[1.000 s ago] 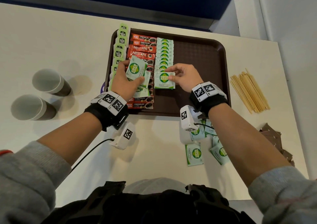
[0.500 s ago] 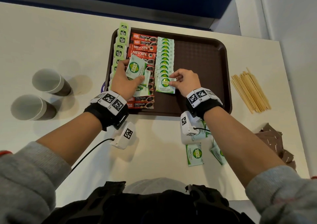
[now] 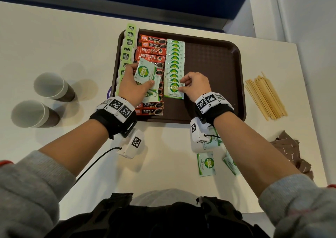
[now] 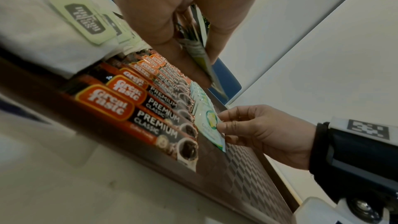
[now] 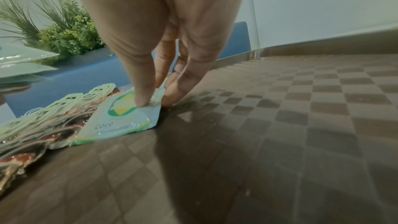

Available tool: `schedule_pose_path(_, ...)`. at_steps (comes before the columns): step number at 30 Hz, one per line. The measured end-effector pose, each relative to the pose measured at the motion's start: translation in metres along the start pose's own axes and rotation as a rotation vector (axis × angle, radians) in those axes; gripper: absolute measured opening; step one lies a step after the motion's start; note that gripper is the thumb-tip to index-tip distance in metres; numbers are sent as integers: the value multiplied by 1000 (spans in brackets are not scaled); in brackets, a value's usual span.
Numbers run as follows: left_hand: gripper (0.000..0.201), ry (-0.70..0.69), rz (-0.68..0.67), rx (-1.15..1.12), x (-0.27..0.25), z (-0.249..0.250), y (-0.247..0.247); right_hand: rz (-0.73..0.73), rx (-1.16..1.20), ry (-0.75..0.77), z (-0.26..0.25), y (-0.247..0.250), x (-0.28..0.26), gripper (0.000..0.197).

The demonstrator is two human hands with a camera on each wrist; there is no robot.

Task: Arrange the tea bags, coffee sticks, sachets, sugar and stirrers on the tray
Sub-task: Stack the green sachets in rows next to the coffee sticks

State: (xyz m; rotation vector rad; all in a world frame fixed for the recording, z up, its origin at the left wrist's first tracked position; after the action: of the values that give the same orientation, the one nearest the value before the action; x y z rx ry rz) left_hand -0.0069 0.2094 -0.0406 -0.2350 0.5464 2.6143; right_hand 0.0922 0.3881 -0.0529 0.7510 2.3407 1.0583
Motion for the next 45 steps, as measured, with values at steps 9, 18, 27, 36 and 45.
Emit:
schedule_pose_path(9, 58, 11, -6, 3, 0, -1, -2, 3, -9, -2, 1, 0, 1, 21)
schedule_pose_path(18, 58, -5, -20, 18, -3, 0, -4, 35, 8, 22, -1, 4, -2, 20)
schedule_pose_path(27, 51, -43, -74, -38, -4, 1, -10, 12, 183, 116, -38, 16, -5, 27)
schedule_pose_path(36, 51, -61, -229, -27, -11, 2, -13, -221, 281, 140, -54, 9, -8, 28)
schedule_pose_path(45, 51, -84, -233, -55, -12, 3, -10, -294, 315, 161, -44, 20, -16, 32)
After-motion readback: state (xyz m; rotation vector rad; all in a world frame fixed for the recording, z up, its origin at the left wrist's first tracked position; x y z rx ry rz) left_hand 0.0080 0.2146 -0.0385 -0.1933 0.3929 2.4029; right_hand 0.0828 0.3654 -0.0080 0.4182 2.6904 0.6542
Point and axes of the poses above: each hand's wrist, its own x-axis towards the middle knuckle, its own y-axis out of the back of the hand, z = x × y, the point moved 3 cm from there along x, towards the middle knuckle, and after that the axes turned 3 degrees about z, right-handed, at the moved point
